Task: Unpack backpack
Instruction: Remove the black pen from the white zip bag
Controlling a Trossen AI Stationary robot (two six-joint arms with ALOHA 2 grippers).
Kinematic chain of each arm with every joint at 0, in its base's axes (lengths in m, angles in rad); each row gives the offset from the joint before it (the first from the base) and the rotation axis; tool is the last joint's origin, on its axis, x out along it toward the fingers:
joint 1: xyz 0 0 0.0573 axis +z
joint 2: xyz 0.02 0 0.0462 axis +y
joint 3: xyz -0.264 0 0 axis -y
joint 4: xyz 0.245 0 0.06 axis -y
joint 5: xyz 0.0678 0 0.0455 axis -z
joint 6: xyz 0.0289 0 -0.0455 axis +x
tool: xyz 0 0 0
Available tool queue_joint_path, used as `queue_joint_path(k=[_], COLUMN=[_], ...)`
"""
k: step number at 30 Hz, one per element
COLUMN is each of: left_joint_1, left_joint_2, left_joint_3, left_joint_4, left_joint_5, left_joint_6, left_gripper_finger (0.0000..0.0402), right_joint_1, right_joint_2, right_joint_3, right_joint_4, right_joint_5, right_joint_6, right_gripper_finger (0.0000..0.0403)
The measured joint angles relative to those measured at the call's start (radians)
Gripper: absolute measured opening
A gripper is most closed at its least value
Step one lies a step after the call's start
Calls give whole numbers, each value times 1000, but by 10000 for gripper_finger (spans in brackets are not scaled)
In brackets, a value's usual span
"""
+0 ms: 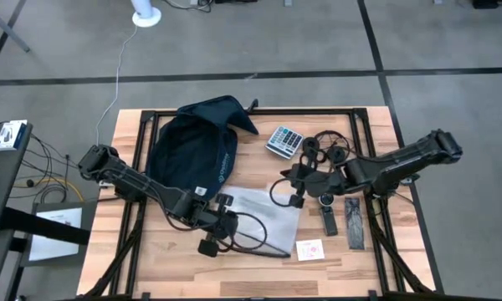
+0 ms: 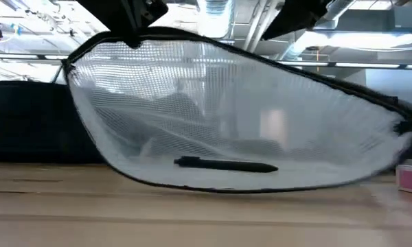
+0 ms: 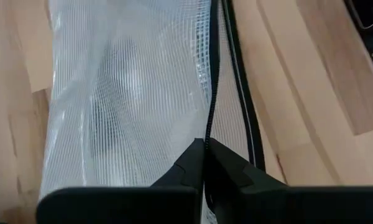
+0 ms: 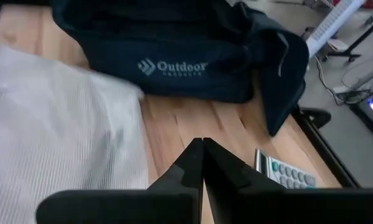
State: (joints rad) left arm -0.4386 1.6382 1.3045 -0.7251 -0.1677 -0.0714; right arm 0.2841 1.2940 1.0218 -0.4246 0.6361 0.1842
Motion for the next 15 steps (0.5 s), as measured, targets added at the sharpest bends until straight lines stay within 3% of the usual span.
queue_joint_path(k=[7, 15], left_joint_1=[28, 43], left_joint_2=[0, 0], left_joint_3=[0, 0], left_joint_4=[42, 119], left_joint_5=[-29, 1], left_joint_6=[-41, -32], left_gripper_finger=[0, 0], right_joint_1=[-13, 22], right_joint_2=[36, 97], right_joint_3=[0, -1], right_joint_4=[-34, -65], right_joint_5=[-105, -117], right_joint_6=[70, 131], right_gripper_finger=[0, 0])
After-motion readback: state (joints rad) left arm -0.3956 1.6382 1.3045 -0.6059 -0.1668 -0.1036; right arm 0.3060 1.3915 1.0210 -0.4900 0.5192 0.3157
